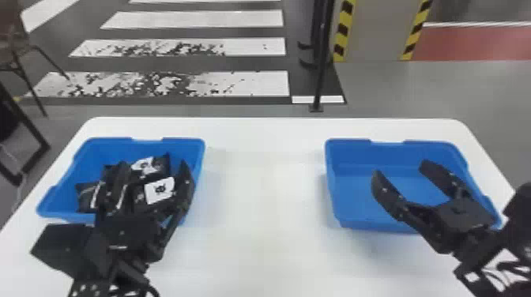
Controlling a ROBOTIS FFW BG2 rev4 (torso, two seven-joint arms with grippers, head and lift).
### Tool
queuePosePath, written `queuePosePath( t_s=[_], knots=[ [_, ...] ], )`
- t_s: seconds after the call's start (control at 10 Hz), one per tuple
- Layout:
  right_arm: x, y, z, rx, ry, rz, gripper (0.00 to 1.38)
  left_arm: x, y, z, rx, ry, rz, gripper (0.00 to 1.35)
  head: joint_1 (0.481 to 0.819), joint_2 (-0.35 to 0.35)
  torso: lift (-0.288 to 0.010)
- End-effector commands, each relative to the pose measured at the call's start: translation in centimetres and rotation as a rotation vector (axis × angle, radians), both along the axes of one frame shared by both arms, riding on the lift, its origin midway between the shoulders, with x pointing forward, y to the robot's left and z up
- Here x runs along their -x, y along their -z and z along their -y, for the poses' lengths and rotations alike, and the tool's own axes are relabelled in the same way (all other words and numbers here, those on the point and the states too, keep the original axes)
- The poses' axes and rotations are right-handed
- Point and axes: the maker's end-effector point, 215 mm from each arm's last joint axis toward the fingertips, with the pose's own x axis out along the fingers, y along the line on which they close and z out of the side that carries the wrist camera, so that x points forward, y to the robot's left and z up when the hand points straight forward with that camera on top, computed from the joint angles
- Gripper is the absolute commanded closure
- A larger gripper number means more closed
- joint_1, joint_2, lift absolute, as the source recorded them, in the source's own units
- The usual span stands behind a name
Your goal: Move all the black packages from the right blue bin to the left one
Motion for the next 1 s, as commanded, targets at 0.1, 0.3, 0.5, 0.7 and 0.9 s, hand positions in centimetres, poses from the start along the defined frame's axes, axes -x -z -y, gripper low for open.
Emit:
queuePosePath(
  t_s=[0.1, 0.3, 0.5, 0.7, 0.9],
  knots=[
    [0.12, 0.03, 0.01, -0.001, 0.002, -0.002, 0.12, 0.05, -0.02, 0.01, 0.004, 0.001, 0.001, 0.23, 0.695, 0.036, -0.182],
    [0.17, -0.01, 0.04, -0.003, 0.004, 0.000, 0.12, 0.12, 0.01, 0.01, 0.004, 0.001, 0.001, 0.23, 0.695, 0.036, -0.182],
    [0.23, -0.23, 0.01, -0.004, 0.004, 0.005, 0.12, 0.13, -0.06, -0.10, 0.007, -0.001, 0.004, 0.23, 0.695, 0.036, -0.182],
    [0.28, -0.28, 0.10, -0.005, 0.007, 0.005, 0.12, 0.13, -0.06, -0.11, 0.009, -0.001, 0.003, 0.23, 0.695, 0.036, -0.182],
    [0.34, -0.29, 0.10, -0.005, 0.008, 0.005, 0.12, 0.13, -0.07, -0.21, 0.010, -0.003, 0.004, 0.23, 0.695, 0.037, -0.182]
  ],
)
